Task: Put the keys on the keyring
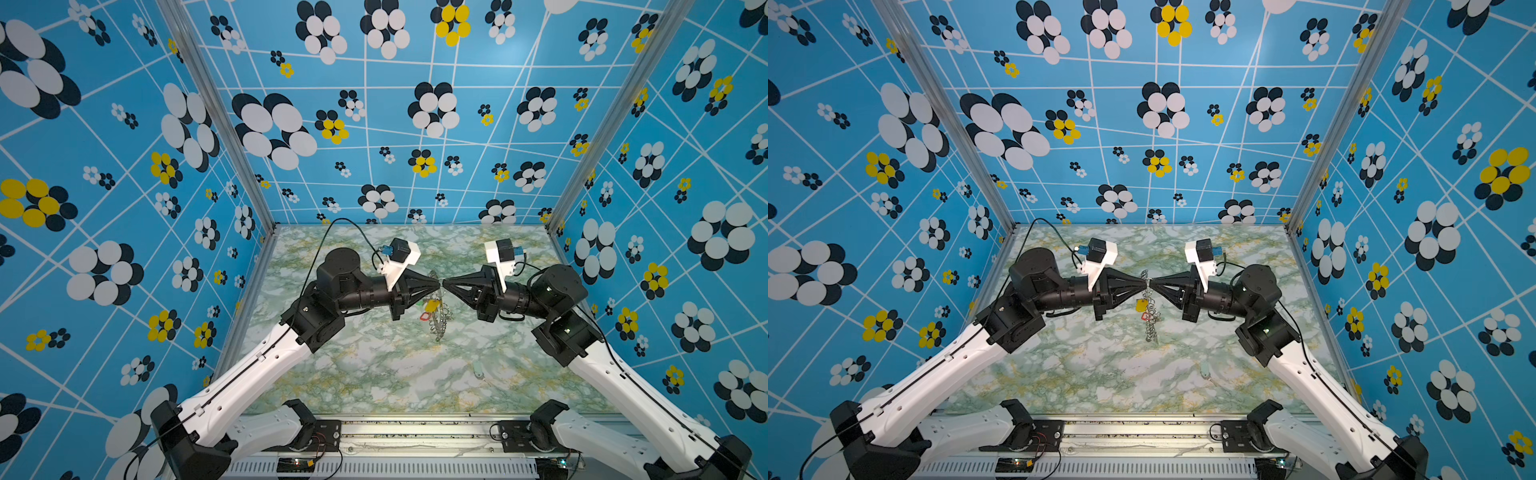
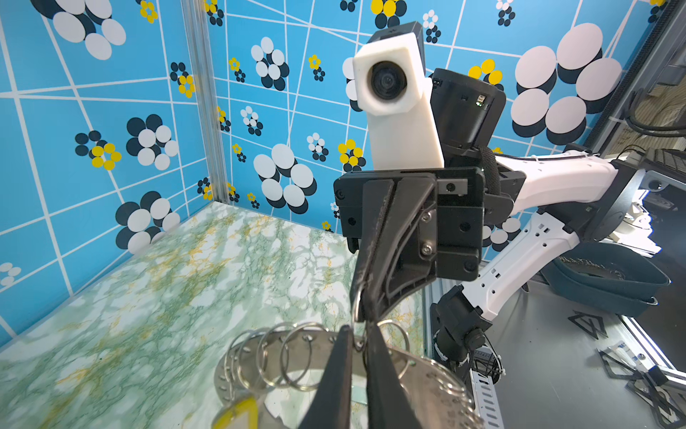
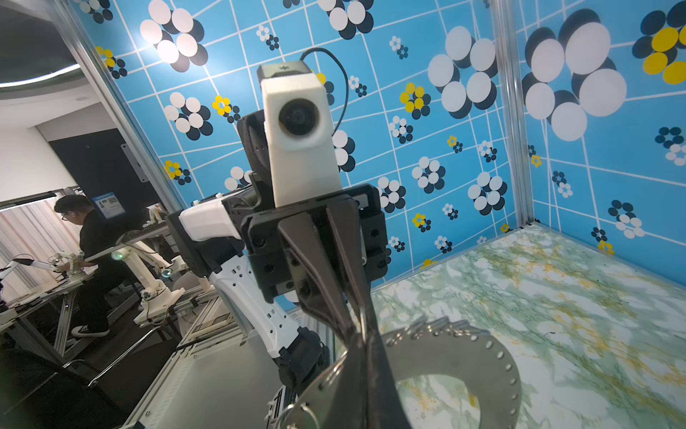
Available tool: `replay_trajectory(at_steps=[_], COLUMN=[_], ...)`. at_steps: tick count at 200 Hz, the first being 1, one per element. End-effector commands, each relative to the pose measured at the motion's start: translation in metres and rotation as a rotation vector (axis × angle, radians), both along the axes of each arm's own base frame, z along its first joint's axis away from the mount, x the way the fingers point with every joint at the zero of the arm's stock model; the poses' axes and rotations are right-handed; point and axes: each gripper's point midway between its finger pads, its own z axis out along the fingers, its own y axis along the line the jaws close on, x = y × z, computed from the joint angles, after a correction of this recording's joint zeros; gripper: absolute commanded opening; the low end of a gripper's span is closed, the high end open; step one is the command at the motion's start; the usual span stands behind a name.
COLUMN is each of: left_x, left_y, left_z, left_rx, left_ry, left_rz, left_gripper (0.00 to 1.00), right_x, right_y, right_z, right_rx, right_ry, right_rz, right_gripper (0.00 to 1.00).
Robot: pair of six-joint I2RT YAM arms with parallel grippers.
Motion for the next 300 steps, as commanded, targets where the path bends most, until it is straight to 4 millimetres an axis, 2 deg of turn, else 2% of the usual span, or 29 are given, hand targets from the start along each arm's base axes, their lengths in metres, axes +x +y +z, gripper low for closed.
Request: replay_trajectory(at_steps=[1,31,78,112,142,146,152,158,170,181,203,237,300], left_x=[-0.007,-0.008,-0.007,-0.007,-0.009,-0.01,-0.011,-0.013,-0.017,-0.021,-0.029,-0.043,-0.044], left_y=[-0.008,-0.009,-0.007,-0.005,-0.002,-0.002,0.0,0.001,0.005,0.008,0.011,0.009,0.008], left_z=[0.004,0.003,0.007,0.006,0.001,0.001,-0.001,-0.003,-0.007,-0.011,-0.021,-0.033,-0.023], left_rx=[-0.014,-0.015,-0.023,-0.017,0.033,0.044,0.067,0.095,0.153,0.208,0.299,0.402,0.408], left_ry=[-0.019,-0.018,-0.033,-0.046,-0.066,-0.072,-0.077,-0.084,-0.096,-0.099,-0.101,-0.122,-0.178], left_rz=[-0.05,-0.057,-0.045,-0.034,-0.037,-0.038,-0.039,-0.044,-0.056,-0.072,-0.102,-0.152,-0.15], left_gripper=[0.16,0.16,0.0,0.0,0.0,0.0,0.0,0.0,0.0,0.0,0.0,0.0,0.0], right_x=[-0.007,-0.008,-0.009,-0.011,-0.013,-0.013,-0.014,-0.015,-0.016,-0.02,-0.026,-0.034,-0.045], right_y=[0.001,0.001,0.002,0.003,0.002,0.001,0.0,-0.002,-0.009,-0.014,-0.019,-0.016,-0.005], right_z=[0.009,0.01,0.007,0.005,-0.006,-0.007,-0.012,-0.015,-0.023,-0.027,-0.03,-0.021,-0.024], right_rx=[0.026,0.026,0.018,0.011,-0.038,-0.05,-0.078,-0.107,-0.178,-0.24,-0.307,-0.299,-0.291], right_ry=[-0.034,-0.036,-0.027,-0.018,0.0,0.0,0.001,-0.009,-0.031,-0.056,-0.115,-0.174,-0.155], right_rz=[0.038,0.044,0.051,0.064,0.065,0.058,0.049,0.037,0.01,-0.007,0.001,0.056,0.151], right_gripper=[0.0,0.0,0.0,0.0,0.0,0.04,0.17,0.25,0.31,0.33,0.34,0.32,0.3])
